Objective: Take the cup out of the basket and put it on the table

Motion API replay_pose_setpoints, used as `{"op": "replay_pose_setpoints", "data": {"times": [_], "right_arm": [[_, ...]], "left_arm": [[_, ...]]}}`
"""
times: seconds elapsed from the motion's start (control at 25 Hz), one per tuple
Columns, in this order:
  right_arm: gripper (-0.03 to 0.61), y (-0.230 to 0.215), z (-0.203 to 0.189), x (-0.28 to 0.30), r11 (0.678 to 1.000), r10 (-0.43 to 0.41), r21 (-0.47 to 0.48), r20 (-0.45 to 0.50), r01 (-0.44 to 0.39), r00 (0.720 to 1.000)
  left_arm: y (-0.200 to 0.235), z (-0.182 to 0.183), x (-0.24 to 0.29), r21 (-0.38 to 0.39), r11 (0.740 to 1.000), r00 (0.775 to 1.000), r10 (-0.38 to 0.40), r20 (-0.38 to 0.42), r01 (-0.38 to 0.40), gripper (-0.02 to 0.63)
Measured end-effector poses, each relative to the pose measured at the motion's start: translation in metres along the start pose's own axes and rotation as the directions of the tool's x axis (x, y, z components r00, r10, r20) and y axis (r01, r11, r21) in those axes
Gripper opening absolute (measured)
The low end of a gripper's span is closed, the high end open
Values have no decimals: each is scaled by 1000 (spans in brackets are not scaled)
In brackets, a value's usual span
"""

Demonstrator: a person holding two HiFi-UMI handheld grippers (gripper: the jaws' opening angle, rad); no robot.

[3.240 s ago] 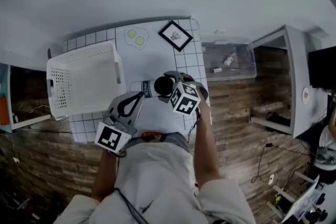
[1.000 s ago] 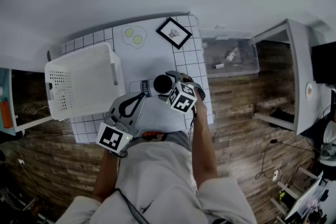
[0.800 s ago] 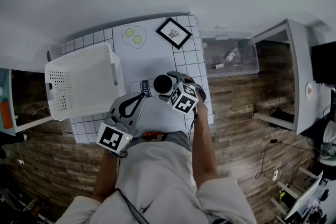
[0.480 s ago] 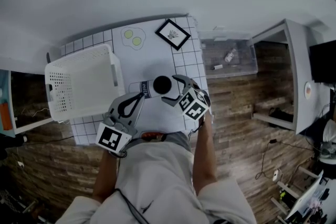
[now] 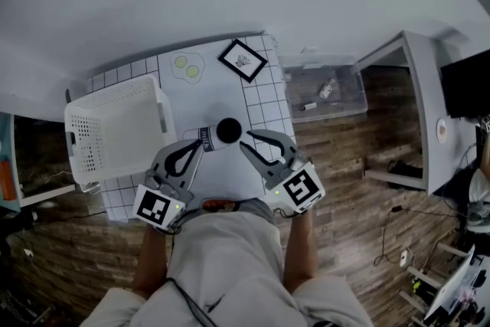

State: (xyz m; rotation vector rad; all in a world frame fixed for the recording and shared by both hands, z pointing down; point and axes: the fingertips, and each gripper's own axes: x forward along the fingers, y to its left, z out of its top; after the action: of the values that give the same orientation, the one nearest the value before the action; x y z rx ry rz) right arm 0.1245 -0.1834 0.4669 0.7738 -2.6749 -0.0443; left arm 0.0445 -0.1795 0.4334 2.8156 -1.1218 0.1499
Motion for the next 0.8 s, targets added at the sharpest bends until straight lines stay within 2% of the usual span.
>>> {"op": "replay_pose_setpoints", "data": {"times": [0.08, 0.16, 0.2, 0.4, 0.8], "right_arm": [[55, 0, 33, -12, 999, -26, 26, 142, 22, 990], [31, -1, 66, -25, 993, -77, 109, 296, 47, 952], [23, -1, 75, -31, 990, -94, 135, 328, 52, 940], [11, 5, 84, -45, 986, -118, 150, 367, 67, 923], [9, 8, 81, -45, 987, -117, 143, 366, 69, 923]], "left_arm": [[-2, 7, -3, -6, 1000, 1000, 1, 14, -1, 9], [-4, 15, -6, -13, 1000, 999, 3, 33, -3, 9], [-5, 19, -8, -13, 1000, 999, 3, 42, -2, 9], [-12, 32, -12, 8, 1000, 997, -16, 76, 15, 9], [-25, 38, -5, 38, 999, 997, -27, 75, 25, 9]]}}
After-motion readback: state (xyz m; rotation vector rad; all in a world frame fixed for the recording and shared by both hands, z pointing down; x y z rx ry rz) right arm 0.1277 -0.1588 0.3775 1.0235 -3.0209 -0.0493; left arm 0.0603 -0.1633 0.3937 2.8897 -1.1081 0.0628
